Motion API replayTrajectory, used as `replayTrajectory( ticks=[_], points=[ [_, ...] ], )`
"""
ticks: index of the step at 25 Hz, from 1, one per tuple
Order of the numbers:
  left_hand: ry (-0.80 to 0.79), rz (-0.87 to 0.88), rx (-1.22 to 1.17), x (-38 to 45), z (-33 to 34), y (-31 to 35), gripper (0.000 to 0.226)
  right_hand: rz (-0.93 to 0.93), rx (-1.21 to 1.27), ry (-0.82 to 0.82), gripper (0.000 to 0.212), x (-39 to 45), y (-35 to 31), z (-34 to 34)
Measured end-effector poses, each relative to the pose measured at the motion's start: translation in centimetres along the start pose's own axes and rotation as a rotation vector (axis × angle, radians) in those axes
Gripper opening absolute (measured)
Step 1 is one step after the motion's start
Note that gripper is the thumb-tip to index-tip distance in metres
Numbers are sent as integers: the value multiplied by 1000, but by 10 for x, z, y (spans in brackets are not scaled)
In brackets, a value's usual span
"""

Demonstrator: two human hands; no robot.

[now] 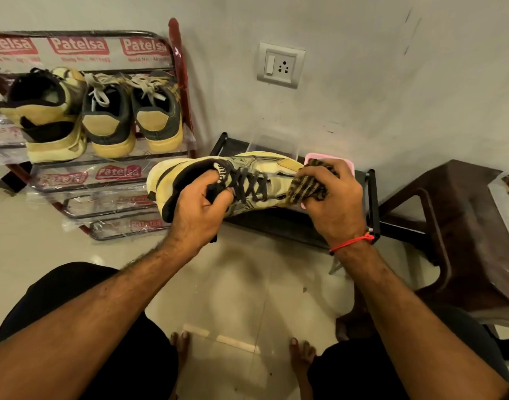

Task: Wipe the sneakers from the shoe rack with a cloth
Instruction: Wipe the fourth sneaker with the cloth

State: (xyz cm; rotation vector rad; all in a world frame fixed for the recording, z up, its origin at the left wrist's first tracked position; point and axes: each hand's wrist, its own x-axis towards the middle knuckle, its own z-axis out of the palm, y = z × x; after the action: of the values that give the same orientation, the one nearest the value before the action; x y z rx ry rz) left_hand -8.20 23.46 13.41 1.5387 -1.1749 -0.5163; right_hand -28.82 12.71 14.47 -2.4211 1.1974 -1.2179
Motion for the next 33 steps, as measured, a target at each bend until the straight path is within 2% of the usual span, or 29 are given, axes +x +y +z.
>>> replayTrajectory(
  ticks=[2, 4, 7, 9, 12, 14, 16, 19, 21, 25, 26, 31, 33],
  points=[
    [-21, 96, 105, -4, 5, 2, 17, -150, 74, -108, 31, -13, -22, 12],
    [-2, 123, 89, -3, 6, 2, 16, -214, 58, -155, 30, -17, -26, 18],
    [-17, 179, 53, 1, 6, -3, 16, -33, -33, -35, 42, 0, 2, 9],
    [-50, 227, 87, 1, 8, -7, 14, 70, -9, 29, 43, 2, 5, 6],
    [-91, 300, 136, -5, 13, -8, 20, -17, 196, 26, 38, -11, -32, 11],
    [-101, 369, 149, -7, 13, -9, 20, -72, 238, 26, 37, -13, -43, 7],
    [-99, 437, 193, -10, 13, -10, 14, -18, 139, 85, 40, -2, -24, 1],
    [-128, 515, 266, -12, 16, -12, 12, 194, 52, 144, 42, 7, 2, -4],
    [-170, 552, 289, -14, 19, -13, 12, 164, 104, 118, 41, 3, -11, -1],
    [-197, 543, 253, -16, 19, -15, 11, -109, 200, 3, 34, -6, -41, 3],
    [-180, 533, 248, -15, 18, -15, 13, -110, 157, -3, 36, -4, -35, 2],
    [-47, 438, 262, -8, 14, -12, 27, 125, -129, -115, 41, 3, 7, -4],
    [-37, 425, 259, -6, 13, -13, 28, 124, -176, -159, 43, 3, 8, -4]
  ],
)
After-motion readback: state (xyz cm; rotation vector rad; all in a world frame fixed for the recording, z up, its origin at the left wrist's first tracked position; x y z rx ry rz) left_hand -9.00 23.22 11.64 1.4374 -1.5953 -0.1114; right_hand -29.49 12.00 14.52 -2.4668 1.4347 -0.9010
